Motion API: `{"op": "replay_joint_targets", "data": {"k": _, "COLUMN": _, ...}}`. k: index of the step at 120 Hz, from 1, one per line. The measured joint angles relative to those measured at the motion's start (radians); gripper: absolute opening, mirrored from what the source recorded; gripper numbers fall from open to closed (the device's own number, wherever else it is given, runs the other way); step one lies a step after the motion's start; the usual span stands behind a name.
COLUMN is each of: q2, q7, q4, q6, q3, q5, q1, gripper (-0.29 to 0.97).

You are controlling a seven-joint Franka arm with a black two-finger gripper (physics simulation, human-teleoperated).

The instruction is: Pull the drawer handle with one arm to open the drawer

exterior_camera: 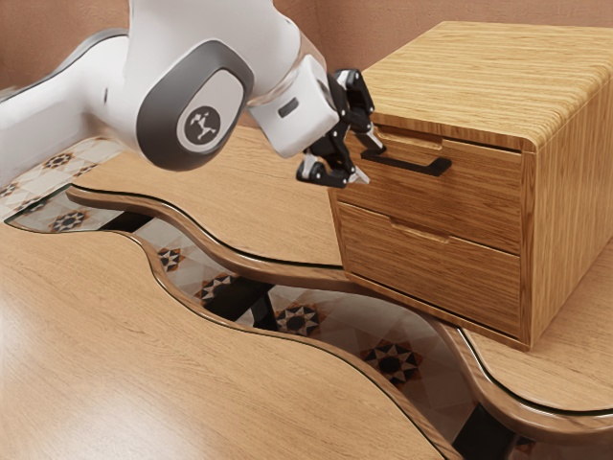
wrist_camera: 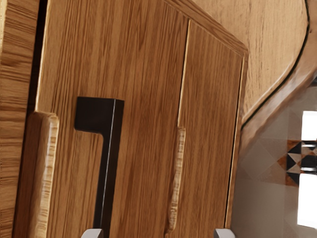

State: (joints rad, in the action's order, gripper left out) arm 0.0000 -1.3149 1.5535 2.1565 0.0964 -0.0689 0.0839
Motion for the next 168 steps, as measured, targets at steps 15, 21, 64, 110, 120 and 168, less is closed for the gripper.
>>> {"op": "replay_joint_targets", "data": {"k": 15, "q2": 0.025, "q7": -0.007, "q4": -0.022, "q6": 0.009, "q3": 0.001, "q5": -0.006, "q1": -0.001, "gripper": 0.23}}
{"op": "replay_joint_targets", "data": {"k": 21, "q2": 0.032, "q7": -0.009, "q4": -0.025, "q6": 0.012, "q3": 0.002, "q5": -0.009, "q1": -0.001, "gripper": 0.23}}
{"op": "replay_joint_targets", "data": {"k": 64, "q2": 0.074, "q7": -0.020, "q4": -0.034, "q6": 0.020, "q3": 0.000, "q5": -0.014, "q1": 0.007, "gripper": 0.23}}
{"op": "replay_joint_targets", "data": {"k": 110, "q2": 0.132, "q7": -0.027, "q4": -0.083, "q6": 0.067, "q3": 0.000, "q5": -0.015, "q1": 0.005, "gripper": 0.23}}
{"op": "replay_joint_targets", "data": {"k": 120, "q2": 0.140, "q7": -0.028, "q4": -0.088, "q6": 0.078, "q3": 0.000, "q5": -0.015, "q1": 0.003, "gripper": 0.23}}
{"op": "replay_joint_targets", "data": {"k": 168, "q2": 0.154, "q7": -0.031, "q4": -0.087, "q6": 0.097, "q3": 0.000, "q5": -0.015, "q1": 0.004, "gripper": 0.20}}
